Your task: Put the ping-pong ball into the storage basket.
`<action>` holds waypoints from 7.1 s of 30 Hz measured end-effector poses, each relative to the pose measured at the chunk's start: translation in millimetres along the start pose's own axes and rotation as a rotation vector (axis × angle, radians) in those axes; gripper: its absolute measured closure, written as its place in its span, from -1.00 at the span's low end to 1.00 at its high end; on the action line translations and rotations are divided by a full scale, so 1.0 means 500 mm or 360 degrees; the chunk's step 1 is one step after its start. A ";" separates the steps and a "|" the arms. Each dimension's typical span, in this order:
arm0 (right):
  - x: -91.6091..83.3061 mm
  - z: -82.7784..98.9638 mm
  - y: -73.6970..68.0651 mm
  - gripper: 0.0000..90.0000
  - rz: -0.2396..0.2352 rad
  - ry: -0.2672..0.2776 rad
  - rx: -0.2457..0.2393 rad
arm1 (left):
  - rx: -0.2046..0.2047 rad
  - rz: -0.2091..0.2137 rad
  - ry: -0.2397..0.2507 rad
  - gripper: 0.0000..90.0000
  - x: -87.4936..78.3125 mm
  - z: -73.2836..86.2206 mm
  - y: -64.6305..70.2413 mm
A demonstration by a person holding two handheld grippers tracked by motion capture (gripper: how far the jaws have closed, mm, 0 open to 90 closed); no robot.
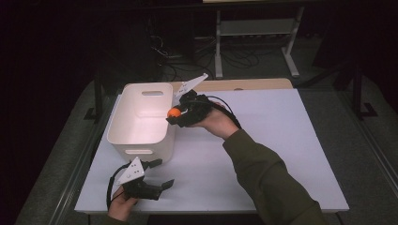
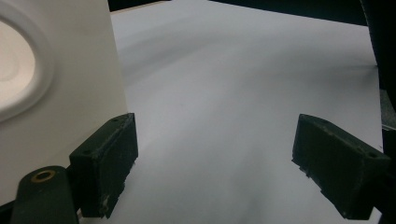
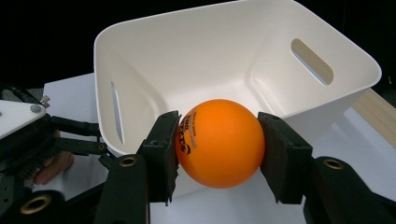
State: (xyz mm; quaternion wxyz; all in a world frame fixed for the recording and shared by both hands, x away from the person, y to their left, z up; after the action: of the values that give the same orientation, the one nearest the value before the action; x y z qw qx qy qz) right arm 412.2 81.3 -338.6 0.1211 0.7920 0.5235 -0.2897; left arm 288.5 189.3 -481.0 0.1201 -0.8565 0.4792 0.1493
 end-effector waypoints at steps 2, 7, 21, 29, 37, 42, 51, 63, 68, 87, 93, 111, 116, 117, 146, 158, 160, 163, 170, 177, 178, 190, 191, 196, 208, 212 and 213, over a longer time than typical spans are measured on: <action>0.004 -0.006 -0.003 0.10 -0.0003 -0.0001 -0.0001 | 0.0001 -0.0001 0.0001 -0.69 0.000 0.000 0.000; 0.011 -0.016 -0.008 0.10 -0.0013 0.0000 -0.0010 | 0.0003 -0.0001 0.0001 -0.69 0.000 0.000 0.000; 0.042 -0.046 -0.025 0.10 -0.0035 -0.0007 -0.0048 | -0.0002 0.0000 0.0003 -0.69 0.000 0.000 0.001; 0.073 -0.063 -0.039 0.10 -0.0048 -0.0040 -0.0065 | 0.0002 0.0000 0.0000 -0.69 0.000 0.000 0.000; 0.099 -0.072 -0.046 0.10 -0.0056 -0.0069 -0.0067 | 0.0003 -0.0001 -0.0002 -0.69 0.000 0.000 0.001; 0.119 -0.078 -0.056 0.10 -0.0065 -0.0099 -0.0082 | 0.0003 -0.0001 0.0000 -0.69 0.000 0.000 0.001; 0.153 -0.071 -0.061 0.10 -0.0068 -0.0169 -0.0086 | 0.0001 -0.0002 -0.0001 -0.69 0.000 0.000 0.000; 0.184 -0.051 -0.052 0.10 -0.0043 -0.0290 -0.0079 | 0.0005 -0.0002 0.0001 -0.69 0.000 0.000 0.000; 0.194 -0.043 -0.051 0.09 -0.0036 -0.0339 -0.0084 | -0.0002 -0.0001 0.0002 -0.69 0.000 0.000 0.000; 0.134 -0.071 -0.032 -0.38 0.0013 -0.0185 0.0018 | -0.0009 -0.0001 -0.0008 -0.69 0.001 0.001 -0.002; 0.085 -0.070 -0.012 -0.39 0.0046 -0.0132 0.0039 | -0.0005 -0.0002 -0.0011 -0.69 0.001 0.001 -0.002; -0.005 0.001 0.066 -0.47 0.0154 -0.0050 0.0149 | -0.0009 -0.0002 -0.0005 -0.69 0.000 0.001 -0.002; -0.022 0.028 0.081 -0.50 0.0178 -0.0045 0.0172 | -0.0007 -0.0001 -0.0011 -0.69 0.001 0.001 -0.002; -0.024 0.033 0.083 -0.50 0.0178 -0.0044 0.0178 | -0.0008 -0.0001 -0.0009 -0.69 0.001 0.001 -0.002; -0.060 0.151 0.104 -1.00 0.0290 0.0034 0.0265 | -0.0008 -0.0004 -0.0007 -0.69 0.000 0.001 -0.002; -0.067 0.210 0.105 -1.00 0.0334 0.0042 0.0294 | -0.0010 -0.0003 -0.0006 -0.69 0.001 0.001 -0.001; -0.067 0.219 0.105 -1.00 0.0336 0.0042 0.0296 | -0.0008 -0.0003 -0.0008 -0.69 0.000 0.001 -0.002; -0.068 0.235 0.103 -1.00 0.0340 0.0043 0.0311 | -0.0005 -0.0004 -0.0008 -0.69 0.000 0.001 -0.001; -0.070 0.270 0.101 -1.00 0.0354 0.0045 0.0322 | -0.0011 -0.0002 -0.0009 -0.69 0.001 0.001 -0.001; -0.074 0.305 0.101 -1.00 0.0370 0.0050 0.0347 | -0.0008 -0.0005 -0.0009 -0.69 0.000 0.001 -0.001; -0.075 0.310 0.101 -1.00 0.0373 0.0052 0.0346 | -0.0007 -0.0004 -0.0010 -0.69 0.001 0.001 -0.001; -0.089 0.338 0.101 -1.00 0.0397 0.0061 0.0381 | -0.0005 -0.0008 -0.0005 -0.69 0.000 0.001 -0.001; -0.091 0.338 0.101 -1.00 0.0396 0.0067 0.0380 | -0.0006 -0.0007 -0.0006 -0.69 0.000 0.001 -0.001; -0.102 0.341 0.101 -1.00 0.0410 0.0084 0.0388 | -0.0008 -0.0006 -0.0004 -0.69 0.000 0.001 -0.001; -0.133 0.365 0.098 -1.00 0.0428 0.0126 0.0418 | -0.0007 -0.0009 -0.0006 -0.69 0.000 0.001 -0.001; -0.144 0.373 0.094 -1.00 0.0428 0.0148 0.0428 | -0.0007 -0.0007 -0.0007 -0.69 0.000 0.001 -0.001; -0.147 0.376 0.094 -1.00 0.0431 0.0151 0.0426 | -0.0007 -0.0007 -0.0008 -0.69 0.000 0.001 -0.001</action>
State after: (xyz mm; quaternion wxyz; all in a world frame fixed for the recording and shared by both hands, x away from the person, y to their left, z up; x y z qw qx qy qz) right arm 371.1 -87.5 -451.8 0.0277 0.8771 0.3740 -0.3002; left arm 289.0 189.6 -481.4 0.1197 -0.8575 0.4766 0.1522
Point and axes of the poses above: each handheld gripper's, and its own axes: x roughly forward along the jaws, z roughly out of its underside, y roughly to its right, the point moved 8 cm from there along x, roughly forward along the jaws, and after that the axes turned 6 degrees about x, right-handed, at the moved point
